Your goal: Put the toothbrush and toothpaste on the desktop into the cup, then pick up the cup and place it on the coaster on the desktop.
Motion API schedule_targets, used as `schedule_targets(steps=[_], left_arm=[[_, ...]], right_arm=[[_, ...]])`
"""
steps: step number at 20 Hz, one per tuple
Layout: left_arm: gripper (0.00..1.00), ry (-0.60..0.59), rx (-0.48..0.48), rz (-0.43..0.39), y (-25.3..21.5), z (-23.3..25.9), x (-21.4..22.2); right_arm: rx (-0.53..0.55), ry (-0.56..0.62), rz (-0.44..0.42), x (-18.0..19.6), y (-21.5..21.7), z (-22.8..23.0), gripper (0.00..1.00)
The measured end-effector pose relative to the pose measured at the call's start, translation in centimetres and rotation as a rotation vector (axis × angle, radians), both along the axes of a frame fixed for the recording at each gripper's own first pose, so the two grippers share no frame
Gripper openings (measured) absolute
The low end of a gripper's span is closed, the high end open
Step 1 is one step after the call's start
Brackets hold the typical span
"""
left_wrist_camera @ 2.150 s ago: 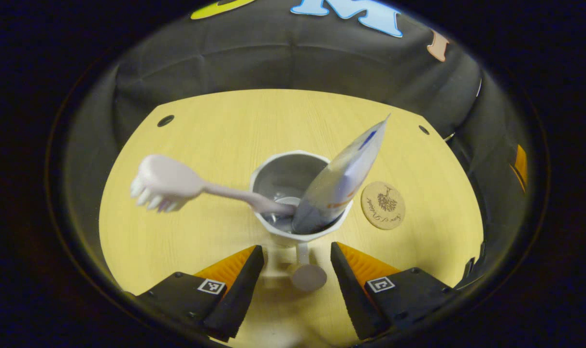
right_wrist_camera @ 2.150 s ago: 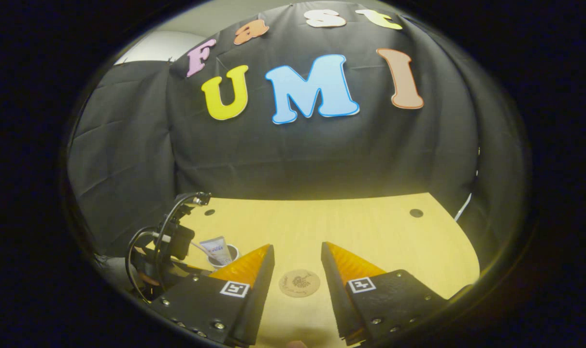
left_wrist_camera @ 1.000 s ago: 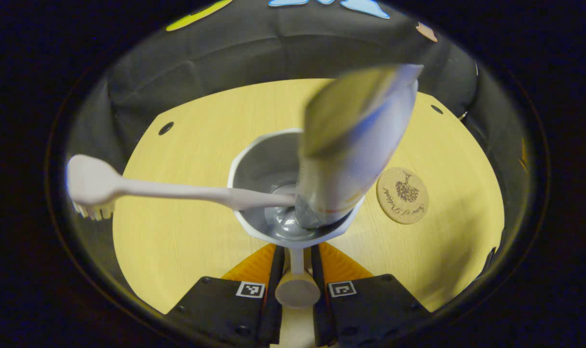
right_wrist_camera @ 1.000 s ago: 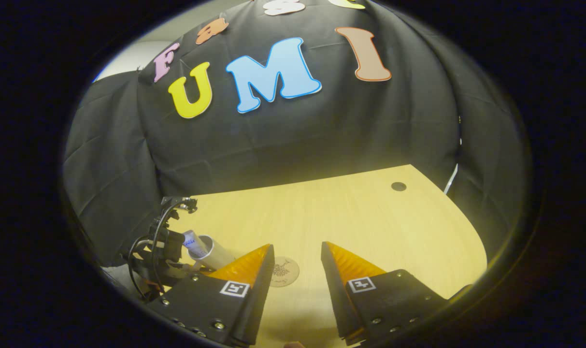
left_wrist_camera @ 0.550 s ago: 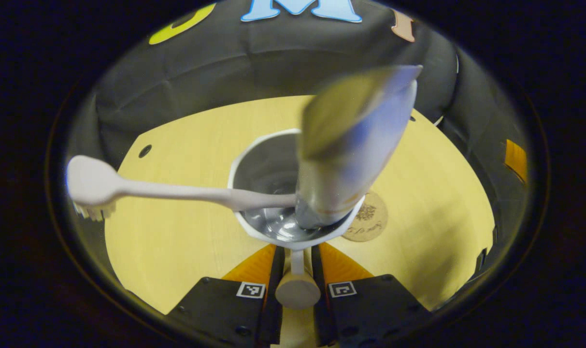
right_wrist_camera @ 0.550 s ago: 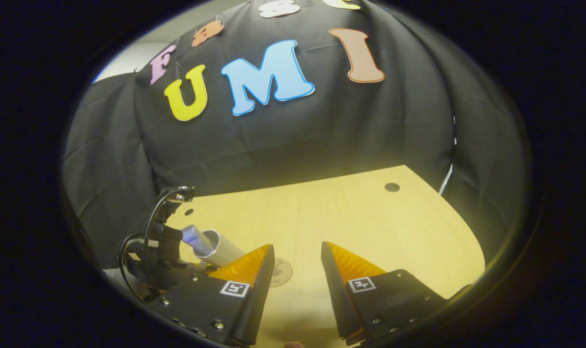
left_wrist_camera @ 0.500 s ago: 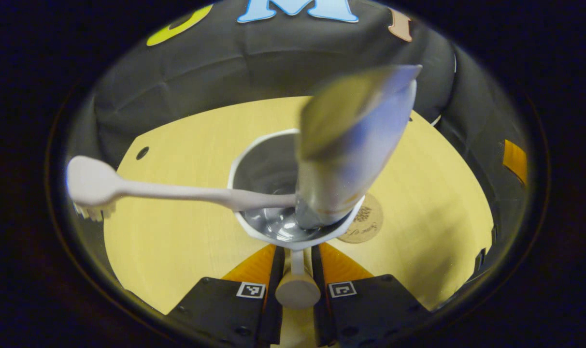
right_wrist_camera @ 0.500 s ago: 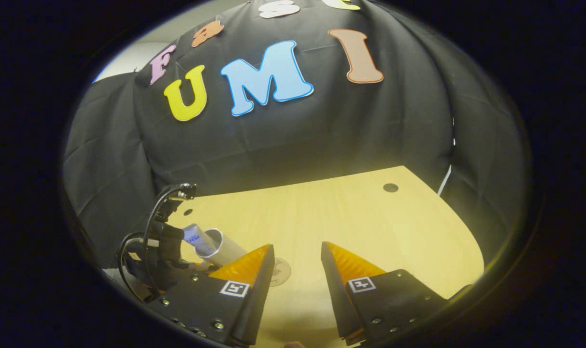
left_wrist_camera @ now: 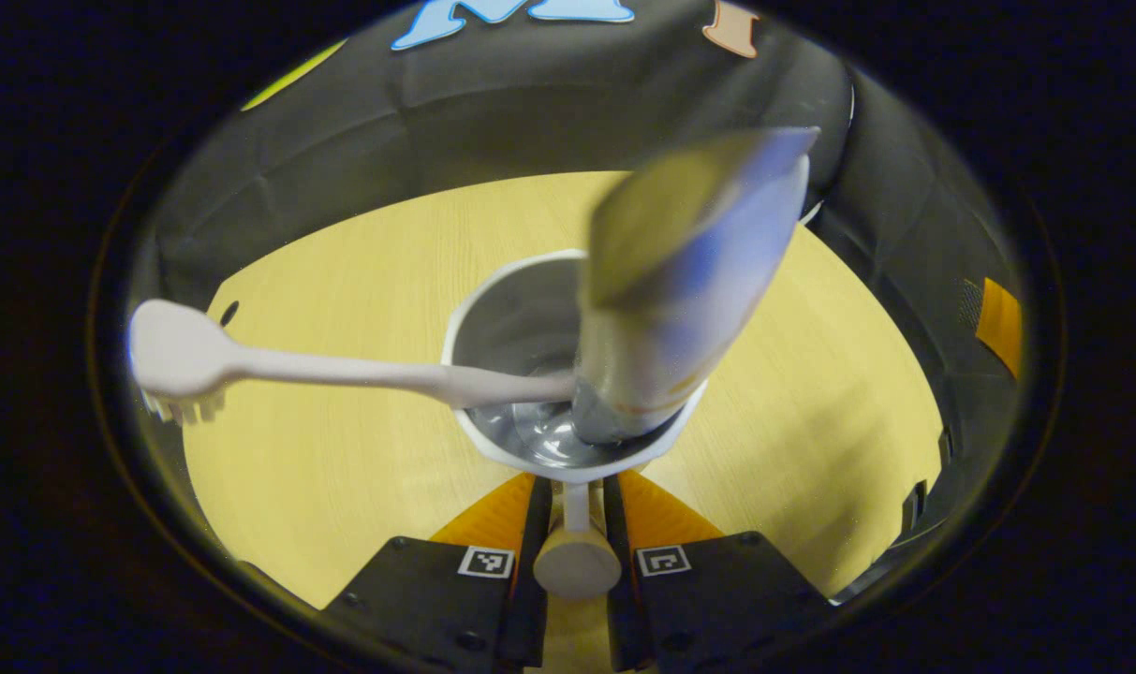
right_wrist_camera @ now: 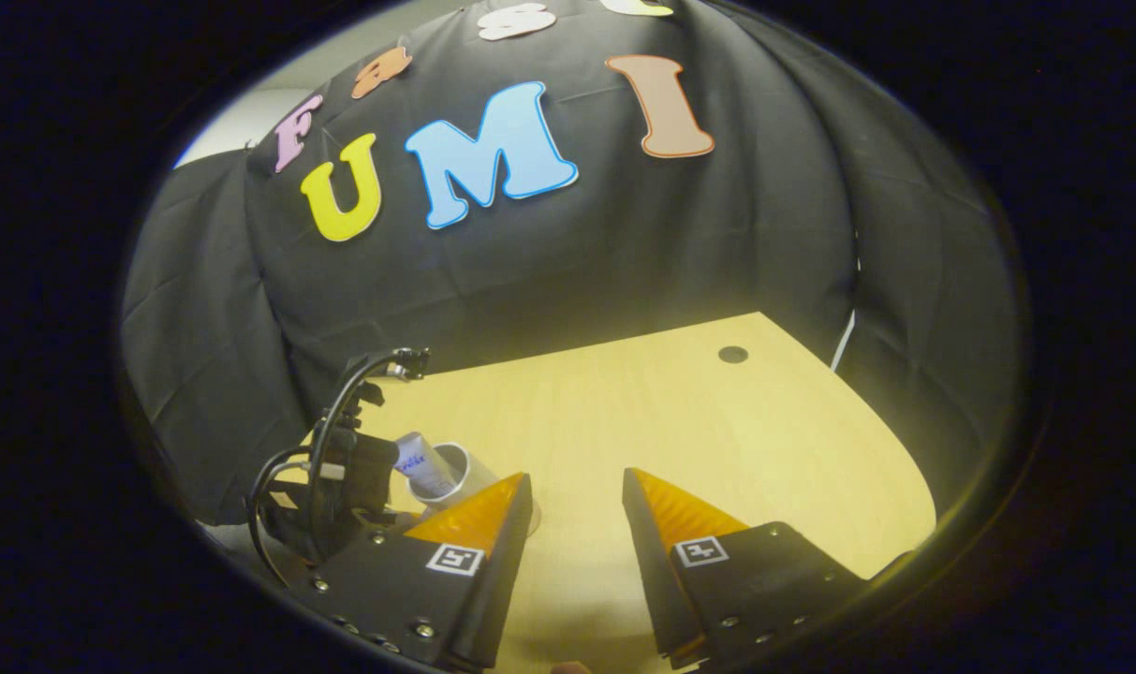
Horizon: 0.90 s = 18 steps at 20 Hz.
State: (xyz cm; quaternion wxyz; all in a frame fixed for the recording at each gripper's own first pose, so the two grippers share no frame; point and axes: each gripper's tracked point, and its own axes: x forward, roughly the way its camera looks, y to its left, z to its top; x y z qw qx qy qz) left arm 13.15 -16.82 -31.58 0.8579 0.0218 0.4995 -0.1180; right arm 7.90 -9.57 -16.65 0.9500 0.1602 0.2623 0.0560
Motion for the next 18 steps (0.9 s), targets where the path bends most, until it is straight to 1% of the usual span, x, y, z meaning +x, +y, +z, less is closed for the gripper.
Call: schedule_targets(steps=[5, 9, 10, 11, 13, 14, 15, 16, 17, 18], left_arm=[[0.33, 0.03, 0.015, -0.007, -1.0, -1.0, -0.3], [0.33, 0.043, 0.031, 0.008, -1.3, -1.2, -0.5], [0.34, 0.046, 0.035, 0.007, -1.3, -1.2, -0.5], [0.39, 0.046, 0.039, 0.005, -1.2, -1.1, -0.5], [0.41, 0.043, 0.04, 0.009, -1.4, -1.2, -0.6], [0.36, 0.027, 0.031, 0.013, -1.7, -1.0, -0.4], [0.43, 0.018, 0.021, 0.011, -2.1, -0.7, -0.4], [0.37, 0.014, 0.018, 0.007, -2.2, -0.4, -0.5], [0.38, 0.002, 0.016, 0.012, -2.3, 0.0, -0.6], [0.43, -0.006, 0.007, 0.016, -2.4, 0.3, -0.7]], right_arm=[[0.016, 0.006, -0.021, -0.1, -1.3, -0.2, 0.59], [0.009, 0.009, -0.029, -0.3, -2.2, -0.3, 0.59], [0.001, 0.007, -0.03, -0.3, -2.4, -0.2, 0.59], [-0.009, 0.006, -0.029, -0.6, -2.5, -0.4, 0.59], [-0.025, 0.004, -0.023, -0.7, -2.6, -0.3, 0.59], [-0.028, 0.003, -0.02, -0.7, -2.6, -0.1, 0.59], [-0.03, 0.0, -0.018, -0.8, -2.6, 0.0, 0.59], [-0.031, -0.005, -0.018, -0.8, -2.7, 0.2, 0.59], [-0.034, -0.009, -0.015, -0.8, -2.7, 0.4, 0.59], [-0.038, -0.014, -0.012, -0.8, -2.7, 0.7, 0.59]])
